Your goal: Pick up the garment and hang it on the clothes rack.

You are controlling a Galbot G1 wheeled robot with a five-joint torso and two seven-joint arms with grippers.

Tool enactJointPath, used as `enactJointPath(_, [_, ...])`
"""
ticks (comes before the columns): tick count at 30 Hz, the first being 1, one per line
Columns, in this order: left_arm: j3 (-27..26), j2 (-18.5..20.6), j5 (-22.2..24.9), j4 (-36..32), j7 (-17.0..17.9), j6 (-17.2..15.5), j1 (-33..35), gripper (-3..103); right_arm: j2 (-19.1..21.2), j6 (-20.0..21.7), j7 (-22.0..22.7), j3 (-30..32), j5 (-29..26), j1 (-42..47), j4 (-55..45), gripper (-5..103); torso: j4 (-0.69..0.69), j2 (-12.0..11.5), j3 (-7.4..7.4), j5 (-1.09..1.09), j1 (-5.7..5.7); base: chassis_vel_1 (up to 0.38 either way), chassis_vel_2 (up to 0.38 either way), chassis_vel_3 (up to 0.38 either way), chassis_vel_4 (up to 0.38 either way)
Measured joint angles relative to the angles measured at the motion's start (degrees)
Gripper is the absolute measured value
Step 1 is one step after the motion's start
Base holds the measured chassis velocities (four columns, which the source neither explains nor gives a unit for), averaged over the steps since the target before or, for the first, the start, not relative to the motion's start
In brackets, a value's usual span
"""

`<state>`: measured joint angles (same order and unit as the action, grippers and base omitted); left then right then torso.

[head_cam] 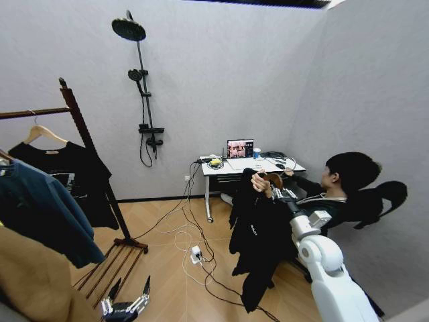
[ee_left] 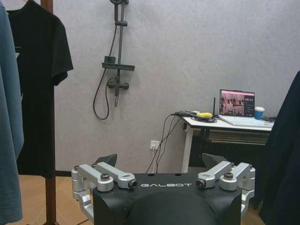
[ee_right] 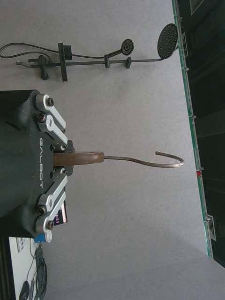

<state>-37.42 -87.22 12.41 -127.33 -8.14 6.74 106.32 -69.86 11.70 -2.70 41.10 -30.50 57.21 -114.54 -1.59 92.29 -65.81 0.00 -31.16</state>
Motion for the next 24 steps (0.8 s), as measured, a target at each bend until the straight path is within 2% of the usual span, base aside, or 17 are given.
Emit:
enactJointPath(7, [0.0, 0.0, 0.0, 0.0, 0.0, 0.0, 0.0, 100, -1.3, -0.1, 0.4, 0.5, 0.2, 2.3, -3.0, 10, 0.0, 0.0, -0.01, 0.0, 0.0, 0.0, 0.0, 0.0, 0.0])
enactJointPath(17, [0.0, 0.0, 0.0, 0.0, 0.0, 0.0, 0.0, 100, -0.9, -0.5, 1.4, 2.0, -1.6, 5.0, -8.2, 10, 0.01, 0.0, 0.0, 0.0, 0.0, 0.0, 0.0, 0.0, 0.0])
enactJointPath(24, [0.0, 0.0, 0.0, 0.0, 0.0, 0.0, 0.0, 100, -1.2, -2.4, 1.3, 4.2, -1.0, 11.7, -10.6, 10, 0.0, 0.0, 0.0, 0.01, 0.0, 0.0, 0.0, 0.0, 0.0])
